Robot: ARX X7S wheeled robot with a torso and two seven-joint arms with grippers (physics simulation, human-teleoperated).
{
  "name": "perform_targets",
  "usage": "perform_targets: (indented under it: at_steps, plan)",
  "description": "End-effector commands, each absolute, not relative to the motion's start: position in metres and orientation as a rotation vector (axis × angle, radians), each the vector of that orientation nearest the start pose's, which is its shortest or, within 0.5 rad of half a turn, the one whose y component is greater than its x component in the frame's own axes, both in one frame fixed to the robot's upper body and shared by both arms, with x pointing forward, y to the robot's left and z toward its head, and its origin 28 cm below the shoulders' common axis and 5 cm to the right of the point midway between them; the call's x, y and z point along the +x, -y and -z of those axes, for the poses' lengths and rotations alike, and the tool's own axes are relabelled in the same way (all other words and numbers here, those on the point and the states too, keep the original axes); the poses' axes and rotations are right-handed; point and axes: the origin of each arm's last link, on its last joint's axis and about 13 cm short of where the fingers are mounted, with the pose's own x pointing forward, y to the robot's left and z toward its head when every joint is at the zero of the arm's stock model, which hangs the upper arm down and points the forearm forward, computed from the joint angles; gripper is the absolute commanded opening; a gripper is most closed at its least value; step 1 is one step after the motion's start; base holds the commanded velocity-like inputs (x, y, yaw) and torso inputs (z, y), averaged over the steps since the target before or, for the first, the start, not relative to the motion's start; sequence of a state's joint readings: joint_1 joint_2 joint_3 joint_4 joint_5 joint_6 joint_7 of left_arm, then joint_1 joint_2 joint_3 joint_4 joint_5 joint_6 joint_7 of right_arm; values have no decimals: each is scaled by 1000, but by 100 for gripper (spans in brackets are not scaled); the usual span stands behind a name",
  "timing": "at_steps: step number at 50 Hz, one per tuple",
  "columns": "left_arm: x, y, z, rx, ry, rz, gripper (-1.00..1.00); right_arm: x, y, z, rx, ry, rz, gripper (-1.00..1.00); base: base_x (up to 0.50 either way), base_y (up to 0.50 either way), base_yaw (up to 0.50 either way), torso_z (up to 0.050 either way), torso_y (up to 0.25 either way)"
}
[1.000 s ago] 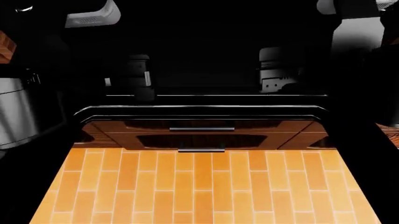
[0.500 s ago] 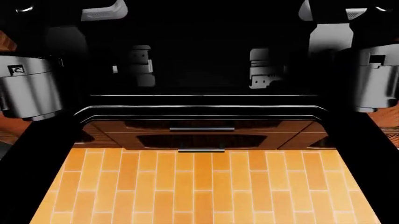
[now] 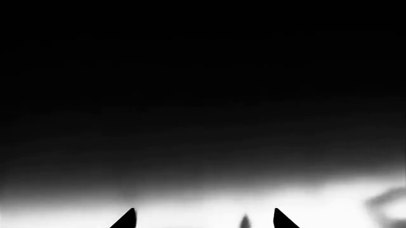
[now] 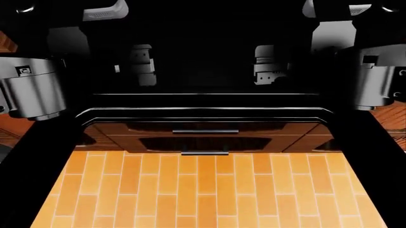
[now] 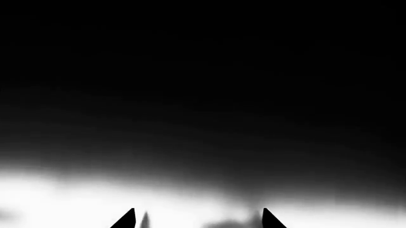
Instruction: Fully slide the oven rack out.
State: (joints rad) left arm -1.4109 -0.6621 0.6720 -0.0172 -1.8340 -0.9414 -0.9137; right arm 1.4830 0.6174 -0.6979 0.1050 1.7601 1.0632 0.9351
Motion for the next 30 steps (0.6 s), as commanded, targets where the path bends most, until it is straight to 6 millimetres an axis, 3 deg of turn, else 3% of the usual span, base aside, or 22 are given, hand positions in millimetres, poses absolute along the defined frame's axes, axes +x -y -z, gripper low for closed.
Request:
perform_targets:
  at_steps: [1, 11, 30]
  plan:
    - [291, -221, -276, -46, -556, 172, 100, 304, 112, -287, -28, -557, -126, 100, 0, 0, 3, -12, -22]
    - [281, -227, -248, 26, -733, 137, 100, 282, 116, -254, -106, -703, -132, 100, -3, 0, 1, -7, -21]
    - [260, -239, -193, 14, -945, 98, 100, 246, 130, -204, -64, -864, -114, 100, -9, 0, -1, -8, -22]
